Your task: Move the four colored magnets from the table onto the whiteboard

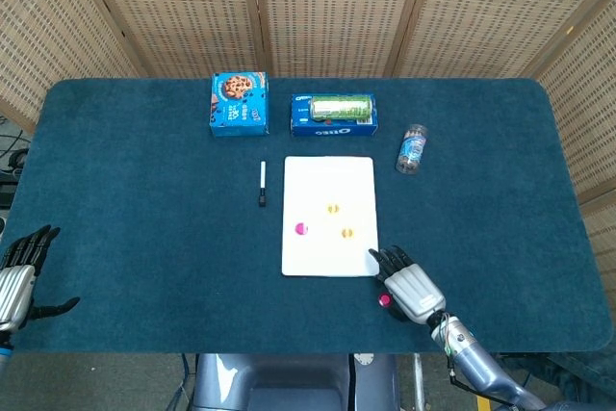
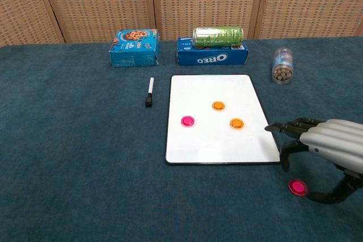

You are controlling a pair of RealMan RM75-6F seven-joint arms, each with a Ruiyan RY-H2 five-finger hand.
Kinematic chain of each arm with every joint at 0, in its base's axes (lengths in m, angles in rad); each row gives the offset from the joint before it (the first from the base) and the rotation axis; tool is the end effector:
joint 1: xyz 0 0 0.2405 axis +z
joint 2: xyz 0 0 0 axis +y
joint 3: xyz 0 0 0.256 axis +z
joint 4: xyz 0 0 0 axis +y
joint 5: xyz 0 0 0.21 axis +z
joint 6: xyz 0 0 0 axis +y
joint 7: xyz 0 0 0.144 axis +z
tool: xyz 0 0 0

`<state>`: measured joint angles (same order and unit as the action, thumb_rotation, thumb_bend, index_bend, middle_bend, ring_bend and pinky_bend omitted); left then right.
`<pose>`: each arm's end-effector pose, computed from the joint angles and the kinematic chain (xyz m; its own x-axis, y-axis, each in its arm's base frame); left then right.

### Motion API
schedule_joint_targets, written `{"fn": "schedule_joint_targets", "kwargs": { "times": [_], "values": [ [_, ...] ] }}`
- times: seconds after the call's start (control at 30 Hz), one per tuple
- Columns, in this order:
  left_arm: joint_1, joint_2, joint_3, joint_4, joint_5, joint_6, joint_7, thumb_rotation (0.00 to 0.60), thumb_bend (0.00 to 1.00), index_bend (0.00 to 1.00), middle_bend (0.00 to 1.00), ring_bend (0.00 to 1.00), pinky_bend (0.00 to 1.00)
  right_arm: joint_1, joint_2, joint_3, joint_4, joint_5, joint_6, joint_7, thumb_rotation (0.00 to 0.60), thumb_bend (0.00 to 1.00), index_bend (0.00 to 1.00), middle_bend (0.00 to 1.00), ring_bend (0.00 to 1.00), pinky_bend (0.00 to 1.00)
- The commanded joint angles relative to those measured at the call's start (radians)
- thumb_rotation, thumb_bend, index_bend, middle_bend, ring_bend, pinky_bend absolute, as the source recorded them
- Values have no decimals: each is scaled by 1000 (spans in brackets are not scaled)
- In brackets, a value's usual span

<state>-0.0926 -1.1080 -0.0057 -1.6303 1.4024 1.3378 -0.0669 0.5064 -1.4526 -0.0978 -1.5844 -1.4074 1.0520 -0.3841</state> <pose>-0.3314 0.1709 0.1410 0.3036 0.1831 0.9350 0.9412 0.0951 -0.3243 -0.2206 -0.2313 -0.0177 0.6111 -0.3369 0.7162 -0.7622 -0.4946 0.4177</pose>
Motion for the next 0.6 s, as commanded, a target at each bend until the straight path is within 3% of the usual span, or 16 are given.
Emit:
{"fn": "schedule_joint_targets", "kwargs": {
  "times": [0.03,0.6],
  "values": [
    [0,0,1,0,1,-1,0,600,0,0,0,0,0,-5,-4,2,6,1,-4,-3,600,311,391,0,0,12],
    [-2,-2,1,-2,0,-2,8,600,0,0,0,0,0,-20,-19,9,25,-13,-23,4,600,311,391,0,0,12]
  ]
}}
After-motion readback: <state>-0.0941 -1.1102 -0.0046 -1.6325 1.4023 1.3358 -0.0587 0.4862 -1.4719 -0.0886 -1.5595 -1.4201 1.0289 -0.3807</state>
